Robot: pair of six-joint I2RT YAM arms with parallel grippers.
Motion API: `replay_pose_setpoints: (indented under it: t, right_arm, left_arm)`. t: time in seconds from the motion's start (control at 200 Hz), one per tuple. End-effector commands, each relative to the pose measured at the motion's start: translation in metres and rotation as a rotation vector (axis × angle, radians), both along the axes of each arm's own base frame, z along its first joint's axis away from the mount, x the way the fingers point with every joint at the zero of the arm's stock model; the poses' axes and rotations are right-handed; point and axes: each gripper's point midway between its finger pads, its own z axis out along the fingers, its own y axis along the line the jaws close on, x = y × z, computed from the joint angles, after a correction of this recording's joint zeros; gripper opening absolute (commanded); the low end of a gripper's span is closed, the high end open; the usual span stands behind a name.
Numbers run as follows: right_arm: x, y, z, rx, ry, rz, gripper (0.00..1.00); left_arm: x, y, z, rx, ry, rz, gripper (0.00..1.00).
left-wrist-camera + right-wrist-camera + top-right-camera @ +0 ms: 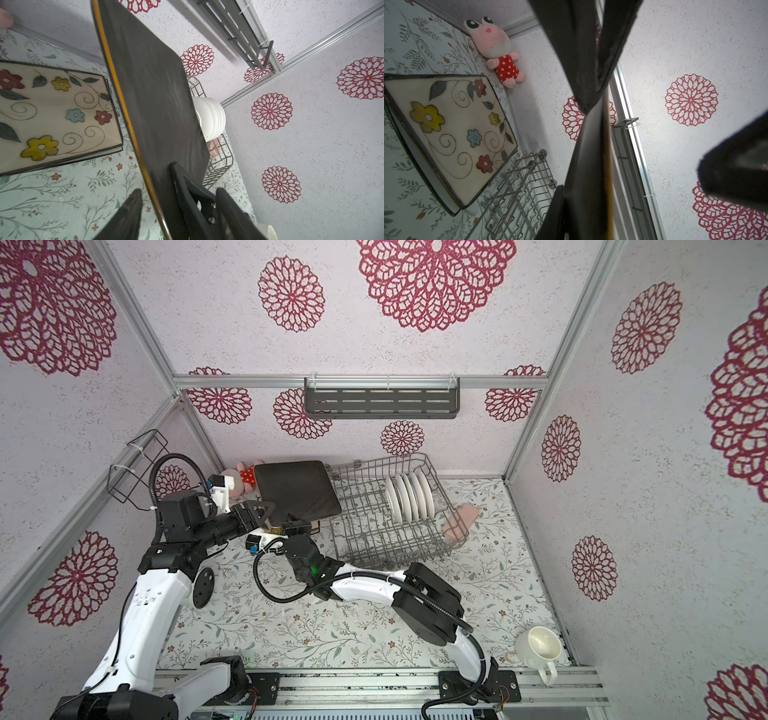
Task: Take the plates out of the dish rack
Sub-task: 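Grasp the dark plate edge with the left gripper while the right holds it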
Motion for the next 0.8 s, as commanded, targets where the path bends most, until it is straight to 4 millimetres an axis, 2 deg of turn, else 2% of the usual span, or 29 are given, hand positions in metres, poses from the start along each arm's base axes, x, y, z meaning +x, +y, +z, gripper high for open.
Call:
replay_pose_setpoints:
  t: [0.0,0.255,0.41,0.655,0.795]
  right_arm:
    - [-0.025,-0.050,0.153,0.438,-0.169,0.033,0.00]
    - [-0.037,-0.060,0.163,0.475,-0.196,0.076,0.00]
    - [-0.047,-0.056,0.162,0.468,-0.202,0.118,0.00]
    - [-0.051,-0.051,0.162,0.463,-0.205,0.133,0.00]
    - [-0.055,-0.047,0.162,0.469,-0.211,0.154,0.00]
  left_arm:
    - [-0.002,-0.001,0.002,-0.007,-0.023,-0.014,0.69]
    - [0.002,0.003,-0.004,-0.040,-0.004,-0.010,0.69]
    - [0.003,0.003,-0.004,-0.046,-0.013,-0.010,0.69]
    - [0.004,-0.001,0.003,-0.085,-0.045,-0.029,0.69]
    - [0.007,-0.002,0.001,-0.110,-0.043,-0.034,0.69]
